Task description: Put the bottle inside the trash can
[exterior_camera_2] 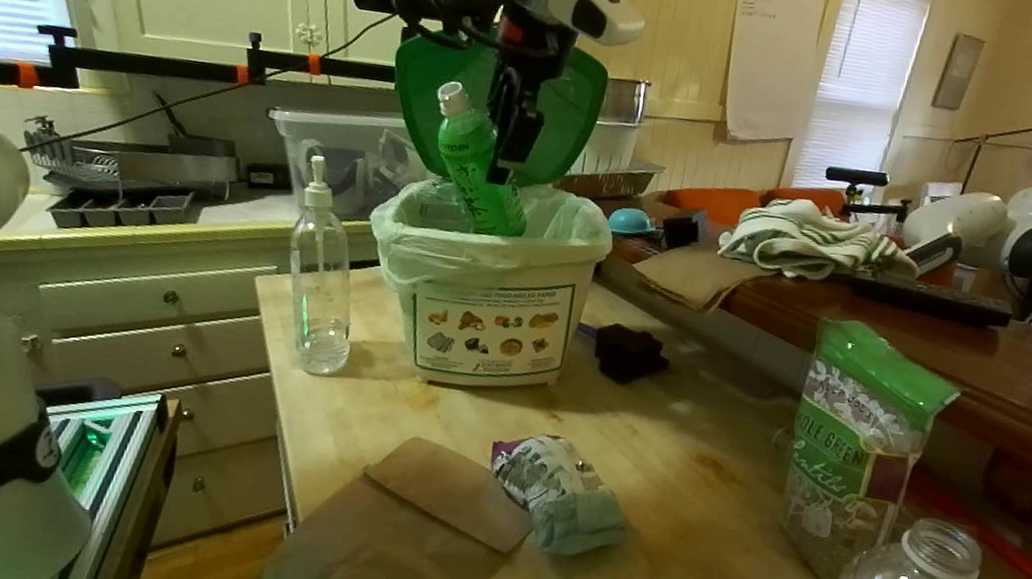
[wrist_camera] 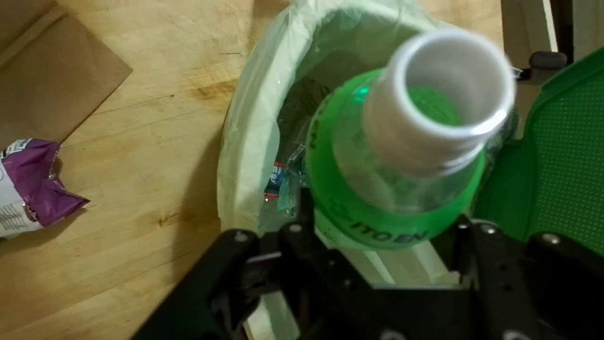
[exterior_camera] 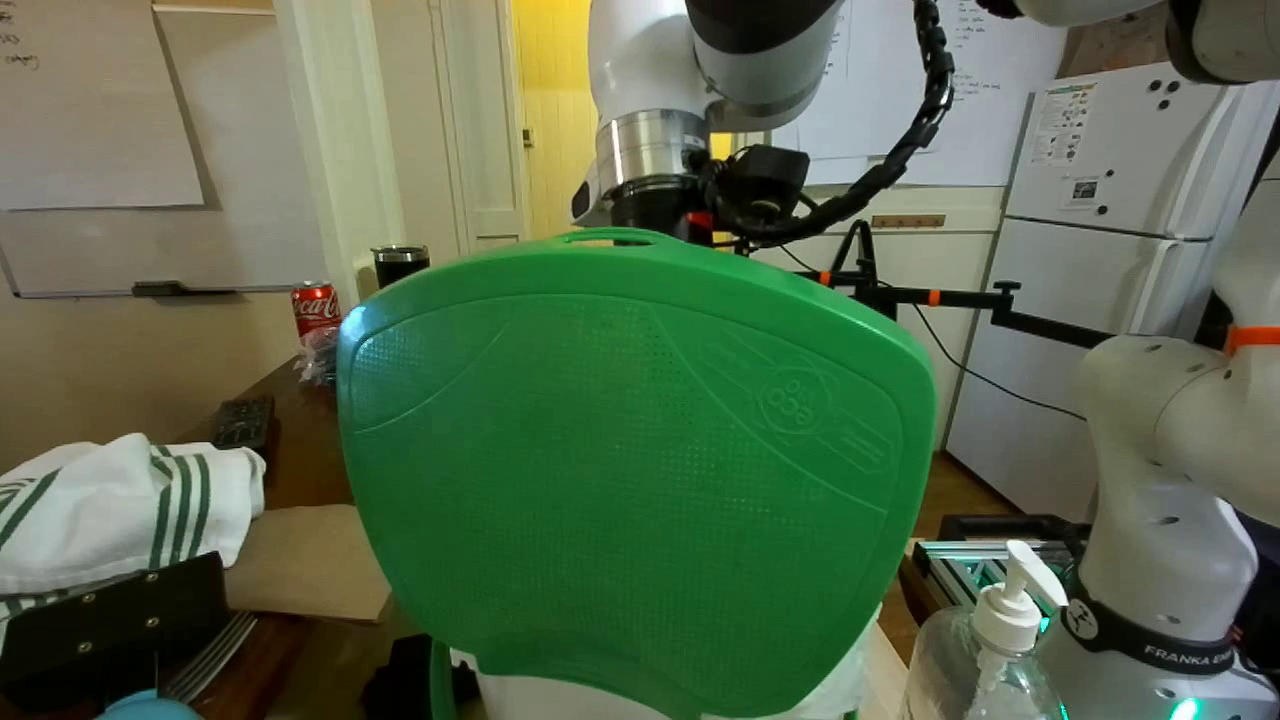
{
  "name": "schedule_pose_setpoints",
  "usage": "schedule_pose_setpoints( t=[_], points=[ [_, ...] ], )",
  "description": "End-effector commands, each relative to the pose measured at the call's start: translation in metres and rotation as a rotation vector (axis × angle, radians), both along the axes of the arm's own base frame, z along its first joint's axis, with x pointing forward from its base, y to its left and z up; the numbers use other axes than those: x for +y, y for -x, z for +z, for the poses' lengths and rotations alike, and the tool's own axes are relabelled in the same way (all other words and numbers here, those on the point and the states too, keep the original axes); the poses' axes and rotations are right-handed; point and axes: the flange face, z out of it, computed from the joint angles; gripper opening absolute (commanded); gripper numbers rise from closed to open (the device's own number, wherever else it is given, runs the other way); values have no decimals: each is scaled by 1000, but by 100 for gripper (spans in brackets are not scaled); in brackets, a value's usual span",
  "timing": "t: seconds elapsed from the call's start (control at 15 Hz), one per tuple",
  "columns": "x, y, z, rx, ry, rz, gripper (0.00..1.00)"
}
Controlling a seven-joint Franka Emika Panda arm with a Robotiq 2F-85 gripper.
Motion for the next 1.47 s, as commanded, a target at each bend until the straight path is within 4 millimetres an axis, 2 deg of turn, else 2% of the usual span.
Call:
schedule_pose_setpoints(
  t=[0.0,0.07,0.2,0.87,1.4],
  points=[
    [3,1,-9,41,-24,8,86],
    [3,1,-10,44,-24,8,88],
    [2,0,-11,49,-27,7,100],
    [-6,6,-2,62,-24,-14,100],
    [-44,27,21,46,56,-148,100]
  ],
)
